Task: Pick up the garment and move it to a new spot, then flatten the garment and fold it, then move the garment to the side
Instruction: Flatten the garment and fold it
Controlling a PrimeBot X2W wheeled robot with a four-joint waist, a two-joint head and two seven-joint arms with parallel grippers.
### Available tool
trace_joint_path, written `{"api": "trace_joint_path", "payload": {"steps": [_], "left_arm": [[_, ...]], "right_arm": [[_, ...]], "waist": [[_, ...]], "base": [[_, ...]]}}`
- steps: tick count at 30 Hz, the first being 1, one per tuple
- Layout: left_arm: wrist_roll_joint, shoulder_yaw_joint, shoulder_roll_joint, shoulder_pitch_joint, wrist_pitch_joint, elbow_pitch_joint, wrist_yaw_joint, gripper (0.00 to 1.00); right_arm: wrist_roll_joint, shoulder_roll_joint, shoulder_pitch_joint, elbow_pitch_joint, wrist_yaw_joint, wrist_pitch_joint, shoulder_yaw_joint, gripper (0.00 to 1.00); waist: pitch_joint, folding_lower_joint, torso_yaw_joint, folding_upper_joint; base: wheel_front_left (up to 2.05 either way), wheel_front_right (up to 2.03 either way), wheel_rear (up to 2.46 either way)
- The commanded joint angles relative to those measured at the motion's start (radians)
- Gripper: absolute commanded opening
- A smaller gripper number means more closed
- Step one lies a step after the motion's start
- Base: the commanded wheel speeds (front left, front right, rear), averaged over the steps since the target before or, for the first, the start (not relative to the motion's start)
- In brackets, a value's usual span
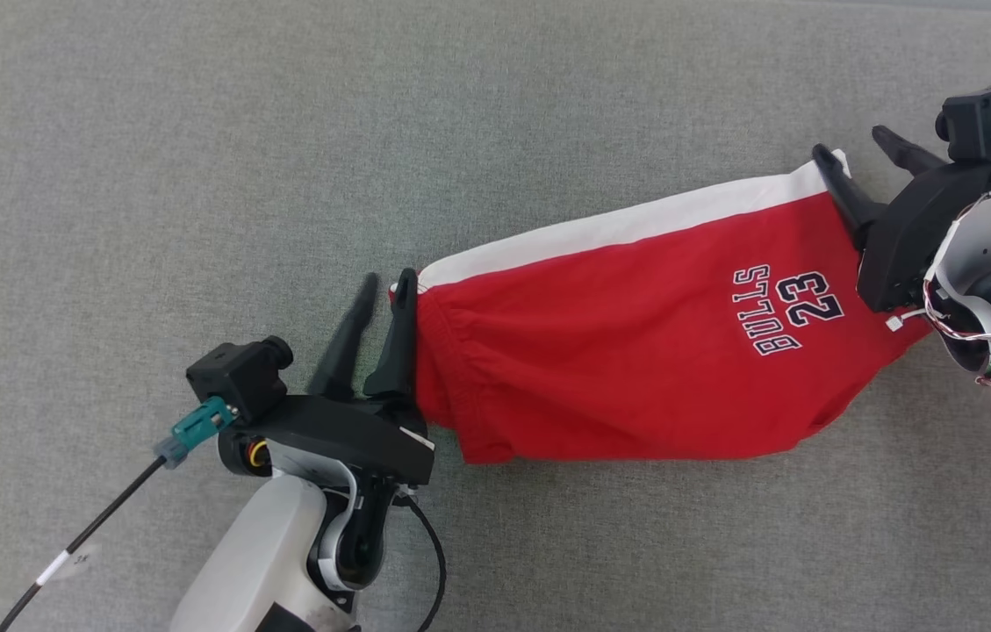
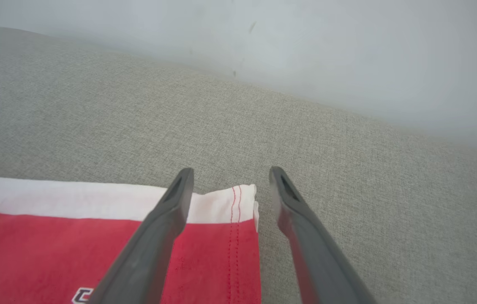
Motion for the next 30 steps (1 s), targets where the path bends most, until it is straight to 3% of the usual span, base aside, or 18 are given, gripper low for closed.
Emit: {"api": "trace_joint_path", "payload": {"steps": [1, 8, 15, 25, 30], "left_arm": [[0.015, 0.015, -0.002, -0.002, -0.003, -0.002, 0.001, 1.0], [0.069, 0.101, -0.006, 0.067, -0.003, -0.023, -0.007, 1.0], [0.278, 0.204, 0.023, 0.197, -0.003, -0.156, -0.003, 1.0], [0.567, 0.3, 0.014, 0.399, -0.003, -0.313, -0.003, 1.0], [0.641, 0.337, 0.002, 0.456, -0.003, -0.356, 0.006, 1.0]], "right_arm": [[0.008, 0.001, -0.008, 0.002, -0.003, 0.0, 0.006, 1.0], [0.091, -0.015, 0.033, -0.014, -0.003, 0.043, 0.003, 1.0], [0.186, -0.038, 0.125, -0.061, -0.003, 0.134, -0.022, 1.0], [0.166, -0.023, 0.201, -0.001, -0.003, 0.187, -0.122, 1.0], [0.137, -0.001, 0.214, 0.043, -0.003, 0.2, -0.172, 1.0]], "waist": [[-0.006, -0.0001, -0.003, -0.0002], [-0.065, -0.0001, -0.018, -0.0002], [-0.121, -0.0001, -0.031, -0.0002], [-0.127, -0.0001, -0.002, -0.0002], [-0.114, -0.0001, 0.023, -0.0002]], "base": [[0.0, 0.0, 0.0], [0.0, 0.0, 0.0], [0.0, 0.0, 0.0], [0.0, 0.0, 0.0], [0.0, 0.0, 0.0]]}}
